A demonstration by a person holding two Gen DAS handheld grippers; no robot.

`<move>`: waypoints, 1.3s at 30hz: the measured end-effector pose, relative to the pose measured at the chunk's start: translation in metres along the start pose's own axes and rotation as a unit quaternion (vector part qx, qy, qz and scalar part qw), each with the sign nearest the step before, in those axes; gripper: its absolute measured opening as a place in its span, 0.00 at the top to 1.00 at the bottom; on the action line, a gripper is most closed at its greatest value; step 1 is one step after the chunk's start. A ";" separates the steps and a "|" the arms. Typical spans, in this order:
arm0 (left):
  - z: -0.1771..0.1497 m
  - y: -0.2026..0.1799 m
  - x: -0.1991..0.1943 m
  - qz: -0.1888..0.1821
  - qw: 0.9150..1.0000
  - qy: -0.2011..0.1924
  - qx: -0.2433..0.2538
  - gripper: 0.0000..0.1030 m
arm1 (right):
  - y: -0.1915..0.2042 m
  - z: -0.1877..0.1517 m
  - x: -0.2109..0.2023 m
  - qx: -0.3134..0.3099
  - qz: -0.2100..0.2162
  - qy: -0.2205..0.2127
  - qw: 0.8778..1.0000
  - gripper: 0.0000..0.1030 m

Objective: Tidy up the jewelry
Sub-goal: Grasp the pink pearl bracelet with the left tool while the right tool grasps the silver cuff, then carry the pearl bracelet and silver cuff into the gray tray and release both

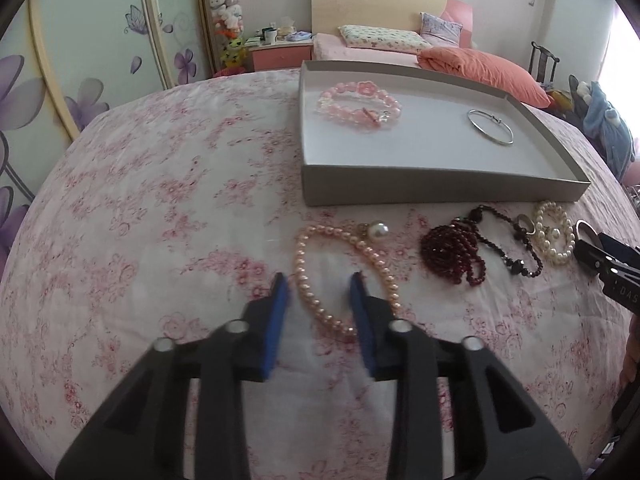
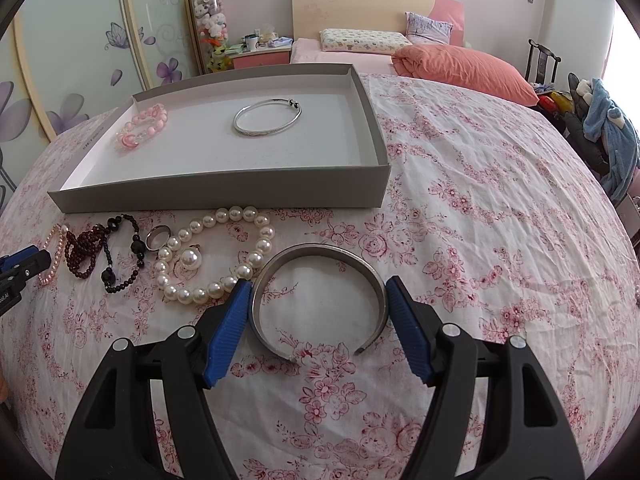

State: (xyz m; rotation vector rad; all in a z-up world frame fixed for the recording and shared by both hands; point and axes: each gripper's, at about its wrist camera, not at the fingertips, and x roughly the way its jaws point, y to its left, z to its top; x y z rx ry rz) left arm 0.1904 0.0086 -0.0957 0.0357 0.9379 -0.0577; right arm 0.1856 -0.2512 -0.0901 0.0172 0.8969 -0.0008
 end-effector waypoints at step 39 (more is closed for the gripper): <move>-0.009 -0.003 -0.084 -0.100 0.985 -0.131 -0.045 0.94 | 0.021 -0.009 -0.060 0.033 0.081 -0.097 0.991 0.34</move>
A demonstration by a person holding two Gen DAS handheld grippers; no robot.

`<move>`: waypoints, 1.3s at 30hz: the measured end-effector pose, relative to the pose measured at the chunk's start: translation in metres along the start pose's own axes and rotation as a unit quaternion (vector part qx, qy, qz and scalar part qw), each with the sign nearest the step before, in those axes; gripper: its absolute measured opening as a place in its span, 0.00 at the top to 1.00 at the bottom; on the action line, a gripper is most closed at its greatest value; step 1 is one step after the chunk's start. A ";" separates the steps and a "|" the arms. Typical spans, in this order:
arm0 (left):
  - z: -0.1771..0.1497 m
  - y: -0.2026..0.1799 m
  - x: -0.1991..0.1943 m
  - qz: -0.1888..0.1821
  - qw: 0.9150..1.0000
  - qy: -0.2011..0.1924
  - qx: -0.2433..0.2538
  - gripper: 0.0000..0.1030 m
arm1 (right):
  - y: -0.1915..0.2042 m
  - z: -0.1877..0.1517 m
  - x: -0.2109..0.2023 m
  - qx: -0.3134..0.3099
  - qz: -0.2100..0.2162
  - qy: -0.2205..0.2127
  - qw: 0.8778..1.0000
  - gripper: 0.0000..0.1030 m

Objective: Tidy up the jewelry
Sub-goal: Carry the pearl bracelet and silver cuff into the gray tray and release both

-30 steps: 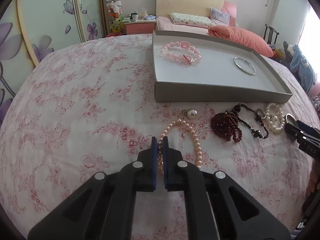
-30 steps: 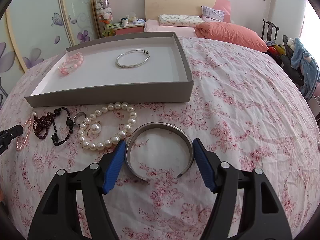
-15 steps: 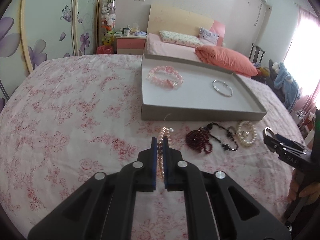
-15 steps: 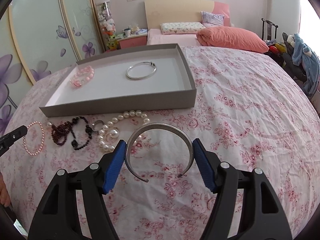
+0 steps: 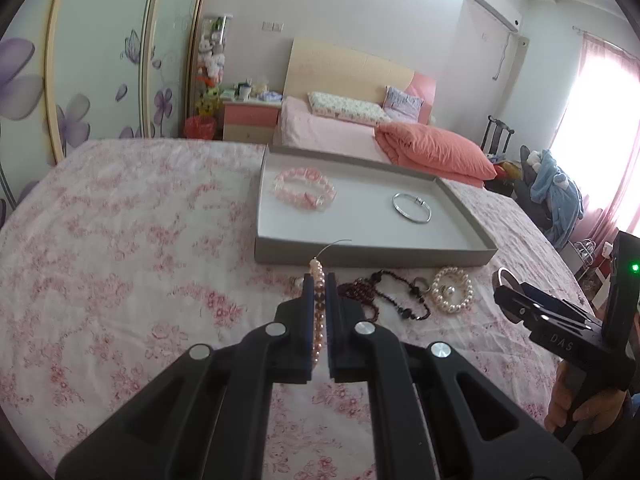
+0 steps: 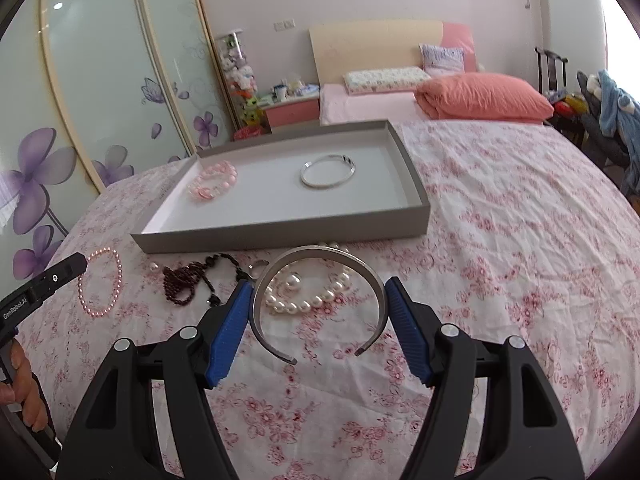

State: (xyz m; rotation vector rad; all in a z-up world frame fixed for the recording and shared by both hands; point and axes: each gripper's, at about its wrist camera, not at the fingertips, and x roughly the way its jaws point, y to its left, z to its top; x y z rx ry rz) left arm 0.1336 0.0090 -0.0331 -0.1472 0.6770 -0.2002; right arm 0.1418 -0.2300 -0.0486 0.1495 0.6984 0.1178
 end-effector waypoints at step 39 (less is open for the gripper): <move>0.062 -0.055 0.006 0.067 0.988 -0.119 0.079 0.94 | 0.029 0.070 -0.045 -0.063 -0.076 -0.228 0.969 0.34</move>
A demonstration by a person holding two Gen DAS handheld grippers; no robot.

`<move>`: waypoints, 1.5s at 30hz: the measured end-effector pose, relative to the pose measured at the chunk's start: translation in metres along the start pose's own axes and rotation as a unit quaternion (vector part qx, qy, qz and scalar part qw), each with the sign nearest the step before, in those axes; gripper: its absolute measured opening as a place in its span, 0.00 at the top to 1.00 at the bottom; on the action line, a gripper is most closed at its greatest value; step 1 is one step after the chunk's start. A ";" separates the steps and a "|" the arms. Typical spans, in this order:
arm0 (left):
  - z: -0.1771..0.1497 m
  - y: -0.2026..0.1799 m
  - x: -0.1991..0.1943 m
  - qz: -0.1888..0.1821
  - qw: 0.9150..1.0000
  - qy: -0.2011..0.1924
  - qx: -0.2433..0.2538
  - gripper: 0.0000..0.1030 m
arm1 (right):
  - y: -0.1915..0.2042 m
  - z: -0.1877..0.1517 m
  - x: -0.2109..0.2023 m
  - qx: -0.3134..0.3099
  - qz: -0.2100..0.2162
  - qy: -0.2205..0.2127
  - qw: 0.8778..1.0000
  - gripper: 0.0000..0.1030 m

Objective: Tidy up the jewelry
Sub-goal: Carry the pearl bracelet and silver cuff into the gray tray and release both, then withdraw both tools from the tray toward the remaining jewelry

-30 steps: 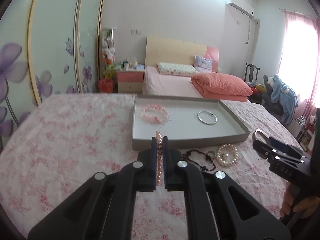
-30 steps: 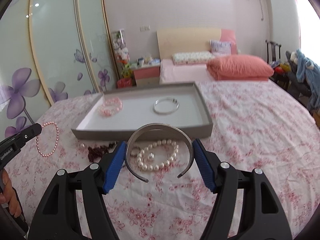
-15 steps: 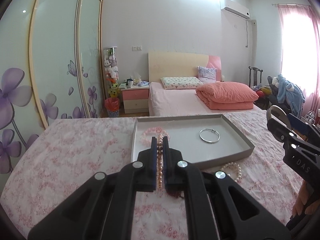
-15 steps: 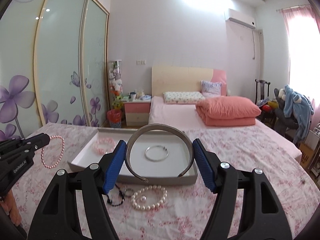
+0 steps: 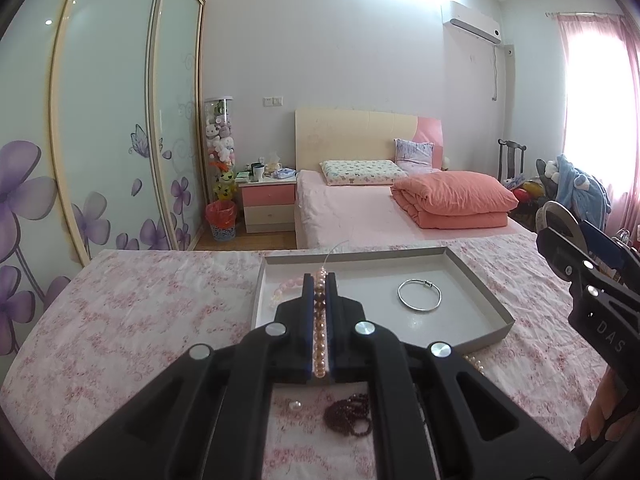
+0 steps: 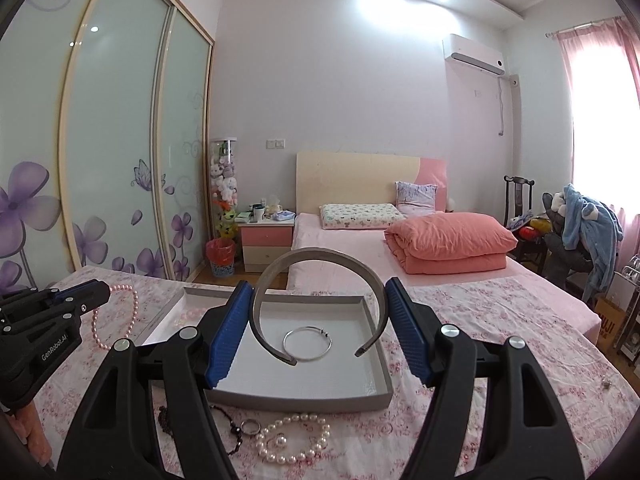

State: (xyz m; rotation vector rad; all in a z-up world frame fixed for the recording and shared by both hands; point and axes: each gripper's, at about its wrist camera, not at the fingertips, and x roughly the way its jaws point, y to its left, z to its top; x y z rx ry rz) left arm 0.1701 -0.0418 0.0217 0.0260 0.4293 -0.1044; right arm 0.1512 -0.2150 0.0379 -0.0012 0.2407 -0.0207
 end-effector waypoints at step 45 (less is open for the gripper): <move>0.018 0.048 0.135 -0.010 0.992 0.097 -0.086 0.88 | 0.010 -0.034 0.124 -0.028 -0.008 0.156 0.987 0.28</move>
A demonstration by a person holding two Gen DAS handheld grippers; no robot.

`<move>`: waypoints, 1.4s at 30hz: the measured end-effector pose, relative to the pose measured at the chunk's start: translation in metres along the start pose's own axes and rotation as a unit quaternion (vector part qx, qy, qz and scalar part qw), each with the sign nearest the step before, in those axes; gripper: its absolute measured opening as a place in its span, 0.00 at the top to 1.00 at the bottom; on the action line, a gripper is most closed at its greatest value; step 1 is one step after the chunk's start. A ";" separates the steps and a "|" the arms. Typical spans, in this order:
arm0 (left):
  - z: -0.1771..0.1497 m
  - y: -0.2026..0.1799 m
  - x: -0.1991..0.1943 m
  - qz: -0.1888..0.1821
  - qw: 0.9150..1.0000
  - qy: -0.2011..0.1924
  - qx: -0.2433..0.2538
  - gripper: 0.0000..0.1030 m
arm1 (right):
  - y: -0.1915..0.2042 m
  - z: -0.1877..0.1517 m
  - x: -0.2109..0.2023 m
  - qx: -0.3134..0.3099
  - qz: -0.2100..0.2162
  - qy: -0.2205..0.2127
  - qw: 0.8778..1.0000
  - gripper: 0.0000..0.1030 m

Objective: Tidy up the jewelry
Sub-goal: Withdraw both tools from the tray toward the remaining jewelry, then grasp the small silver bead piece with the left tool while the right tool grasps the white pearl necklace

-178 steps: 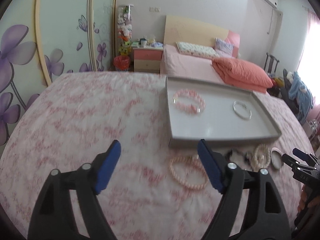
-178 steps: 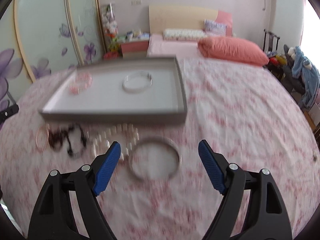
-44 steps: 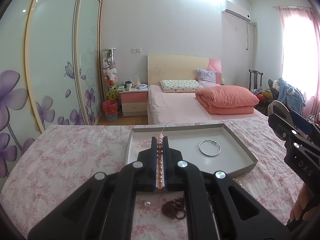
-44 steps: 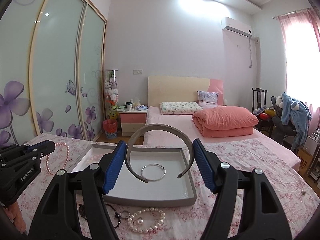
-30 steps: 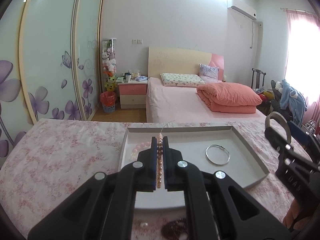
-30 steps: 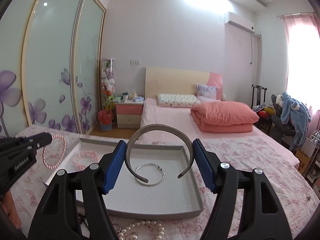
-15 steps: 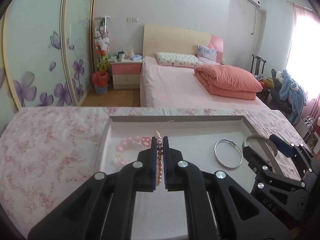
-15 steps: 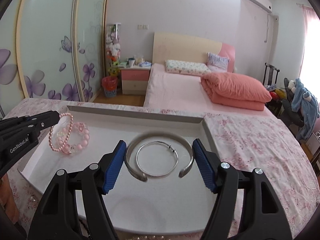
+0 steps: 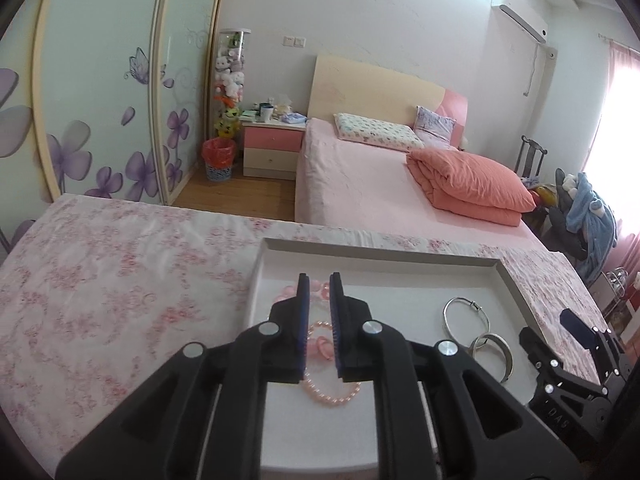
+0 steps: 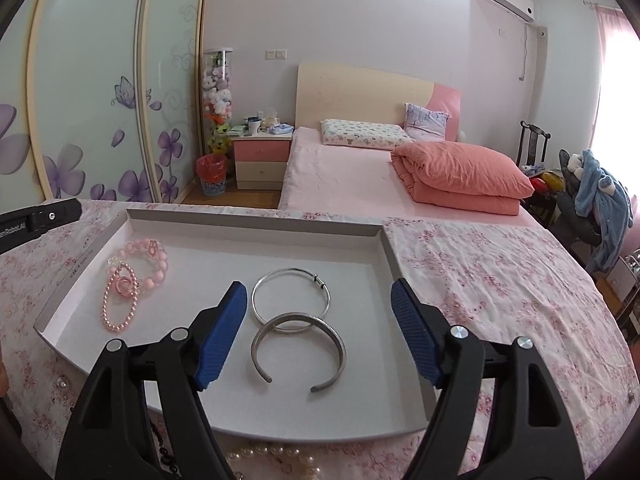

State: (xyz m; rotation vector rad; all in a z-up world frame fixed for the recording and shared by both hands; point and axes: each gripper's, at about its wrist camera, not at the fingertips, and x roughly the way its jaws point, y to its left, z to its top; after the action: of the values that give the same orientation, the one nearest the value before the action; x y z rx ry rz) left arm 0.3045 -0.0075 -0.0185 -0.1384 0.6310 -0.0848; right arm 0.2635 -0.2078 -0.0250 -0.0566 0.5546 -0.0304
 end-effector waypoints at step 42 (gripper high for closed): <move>-0.111 0.032 -0.074 0.011 0.995 0.083 0.062 0.44 | -0.017 -0.081 -0.012 0.016 0.031 0.163 0.986 0.89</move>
State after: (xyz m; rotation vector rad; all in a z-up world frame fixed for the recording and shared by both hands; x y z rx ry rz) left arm 0.1803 0.0216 -0.0693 -0.0041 0.7904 -0.1155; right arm 0.2103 -0.2280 -0.0868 -0.0019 0.8827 0.0115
